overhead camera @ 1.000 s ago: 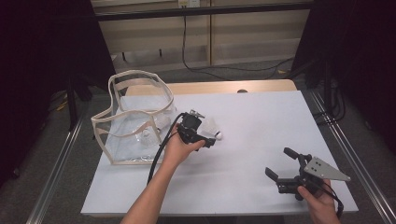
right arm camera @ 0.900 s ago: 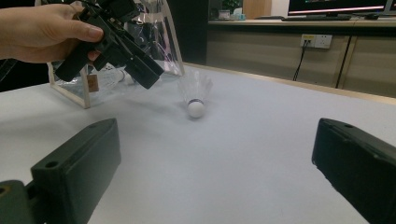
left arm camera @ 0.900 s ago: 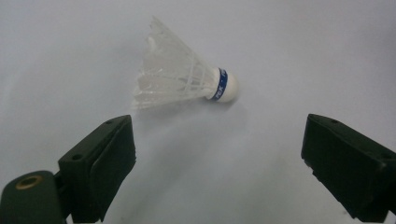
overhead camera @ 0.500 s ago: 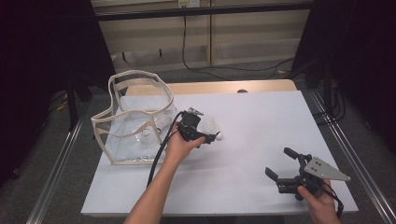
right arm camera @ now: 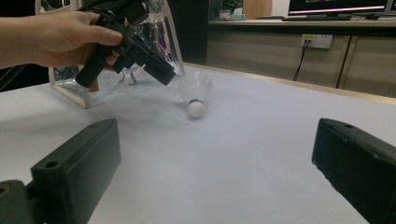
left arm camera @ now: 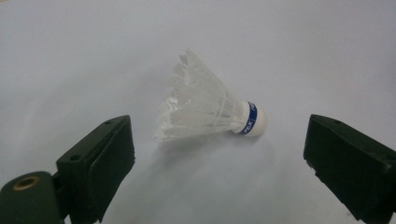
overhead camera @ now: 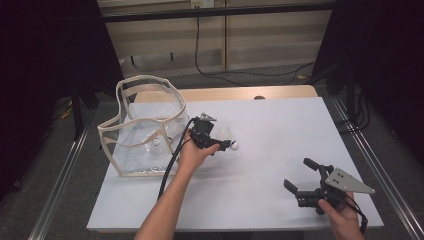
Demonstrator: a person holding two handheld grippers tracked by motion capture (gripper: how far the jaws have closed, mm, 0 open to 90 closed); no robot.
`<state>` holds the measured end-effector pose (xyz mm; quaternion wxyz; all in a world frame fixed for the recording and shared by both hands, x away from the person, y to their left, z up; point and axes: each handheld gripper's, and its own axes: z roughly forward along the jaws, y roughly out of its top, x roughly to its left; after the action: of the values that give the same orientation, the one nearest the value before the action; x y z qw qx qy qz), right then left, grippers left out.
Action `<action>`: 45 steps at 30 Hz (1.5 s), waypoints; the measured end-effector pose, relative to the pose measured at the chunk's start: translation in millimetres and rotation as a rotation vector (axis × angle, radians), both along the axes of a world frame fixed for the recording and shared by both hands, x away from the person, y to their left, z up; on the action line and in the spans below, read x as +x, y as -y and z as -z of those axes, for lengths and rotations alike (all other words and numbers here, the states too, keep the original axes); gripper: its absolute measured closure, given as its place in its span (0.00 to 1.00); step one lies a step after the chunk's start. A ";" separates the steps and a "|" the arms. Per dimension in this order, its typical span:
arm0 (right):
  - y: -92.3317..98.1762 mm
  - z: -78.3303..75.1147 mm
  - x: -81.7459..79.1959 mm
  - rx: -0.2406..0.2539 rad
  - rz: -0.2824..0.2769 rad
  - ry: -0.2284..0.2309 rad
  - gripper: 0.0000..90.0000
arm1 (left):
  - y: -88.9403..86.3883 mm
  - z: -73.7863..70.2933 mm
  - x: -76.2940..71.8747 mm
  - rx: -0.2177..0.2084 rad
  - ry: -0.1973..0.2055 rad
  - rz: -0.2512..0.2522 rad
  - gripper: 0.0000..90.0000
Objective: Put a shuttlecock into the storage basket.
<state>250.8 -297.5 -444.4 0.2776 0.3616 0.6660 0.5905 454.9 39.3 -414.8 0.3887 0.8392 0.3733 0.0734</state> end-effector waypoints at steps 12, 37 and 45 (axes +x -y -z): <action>-0.4 0.2 0.4 -0.001 -0.001 -0.002 0.01 | -1.9 0.4 3.4 -0.002 0.025 0.011 0.08; 0.1 0.5 0.7 0.001 -0.002 -0.003 0.01 | 9.0 14.0 15.2 0.013 0.064 0.045 0.15; 0.0 0.7 0.5 0.002 -0.001 -0.008 0.01 | 11.3 15.7 13.0 -0.010 0.041 0.102 0.27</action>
<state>251.3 -297.5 -445.1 0.2743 0.3637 0.6668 0.5898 467.9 27.9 -430.5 0.4035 0.8535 0.3225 0.0688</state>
